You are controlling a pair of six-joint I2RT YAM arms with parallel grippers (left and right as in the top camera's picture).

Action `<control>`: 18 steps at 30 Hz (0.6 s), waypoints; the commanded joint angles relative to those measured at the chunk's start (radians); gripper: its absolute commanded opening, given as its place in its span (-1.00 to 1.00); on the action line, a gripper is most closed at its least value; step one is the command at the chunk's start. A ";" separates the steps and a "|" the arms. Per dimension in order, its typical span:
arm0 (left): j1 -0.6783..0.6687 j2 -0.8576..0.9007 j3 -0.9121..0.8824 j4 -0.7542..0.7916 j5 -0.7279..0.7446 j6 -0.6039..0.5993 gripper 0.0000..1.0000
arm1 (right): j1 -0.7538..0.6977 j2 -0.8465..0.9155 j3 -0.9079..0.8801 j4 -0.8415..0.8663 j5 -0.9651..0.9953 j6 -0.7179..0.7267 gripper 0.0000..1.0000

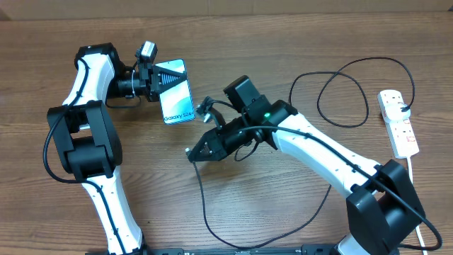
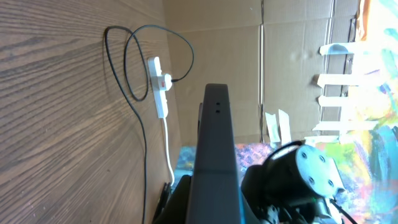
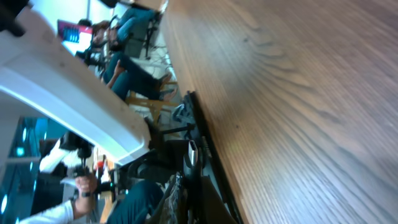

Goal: Plug charger to phone and switch on socket
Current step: 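Lift the cable plug with the right gripper toward the phone's bottom port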

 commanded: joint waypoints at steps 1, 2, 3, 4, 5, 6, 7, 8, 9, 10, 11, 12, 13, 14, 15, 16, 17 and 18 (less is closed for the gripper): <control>-0.007 -0.017 0.017 -0.008 0.066 0.039 -0.91 | 0.001 0.001 -0.003 0.040 -0.048 -0.021 -0.92; -0.007 -0.018 0.017 -0.007 0.066 0.036 -0.91 | -0.003 0.001 -0.003 0.060 -0.048 0.003 -0.92; -0.008 -0.018 0.017 -0.007 0.066 0.026 -0.91 | -0.008 0.001 -0.003 0.081 -0.048 0.031 -0.92; -0.008 -0.018 0.017 -0.007 0.066 0.022 -0.91 | -0.013 0.001 -0.003 0.101 -0.048 0.055 -0.92; -0.008 -0.018 0.017 -0.008 0.066 0.019 -0.91 | -0.019 0.001 -0.003 0.124 -0.048 0.078 -0.92; -0.008 -0.018 0.017 -0.008 0.066 0.009 -0.91 | -0.023 0.001 -0.003 0.141 -0.048 0.095 -0.92; -0.008 -0.018 0.017 -0.007 0.066 -0.008 -0.91 | -0.027 0.001 -0.003 0.159 -0.048 0.114 -0.92; -0.008 -0.018 0.017 -0.007 0.065 -0.031 -0.91 | -0.029 0.001 -0.003 0.175 -0.047 0.127 -0.92; -0.008 -0.018 0.017 -0.007 0.065 -0.048 -0.91 | -0.029 0.001 -0.003 0.188 -0.039 0.142 -0.92; -0.008 -0.018 0.017 -0.007 0.065 -0.064 -0.91 | -0.029 0.001 -0.003 0.197 -0.033 0.149 -0.92; -0.008 -0.018 0.017 -0.007 0.065 -0.080 -0.91 | -0.029 0.001 -0.003 0.205 -0.026 0.160 -0.92; -0.008 -0.018 0.017 -0.007 0.065 -0.096 -0.91 | -0.029 0.001 -0.003 0.212 -0.023 0.168 -0.92; -0.008 -0.018 0.017 -0.008 0.065 -0.104 -0.91 | -0.029 0.001 -0.003 0.218 -0.021 0.172 -0.92; -0.008 -0.018 0.017 -0.008 0.065 -0.110 -0.91 | -0.029 0.001 -0.003 0.226 -0.020 0.175 -0.93; -0.008 -0.018 0.017 -0.007 0.065 -0.122 -0.91 | -0.030 0.001 -0.003 0.232 -0.016 0.185 -0.92; -0.009 -0.018 0.017 -0.008 0.065 -0.139 -0.91 | -0.030 0.001 -0.003 0.235 -0.002 0.199 -0.92; -0.011 -0.018 0.017 -0.008 0.065 -0.155 -0.91 | -0.030 0.001 -0.003 0.235 0.008 0.209 -0.92; -0.014 -0.018 0.017 -0.008 0.065 -0.179 -0.90 | -0.030 0.001 -0.003 0.235 0.021 0.220 -0.92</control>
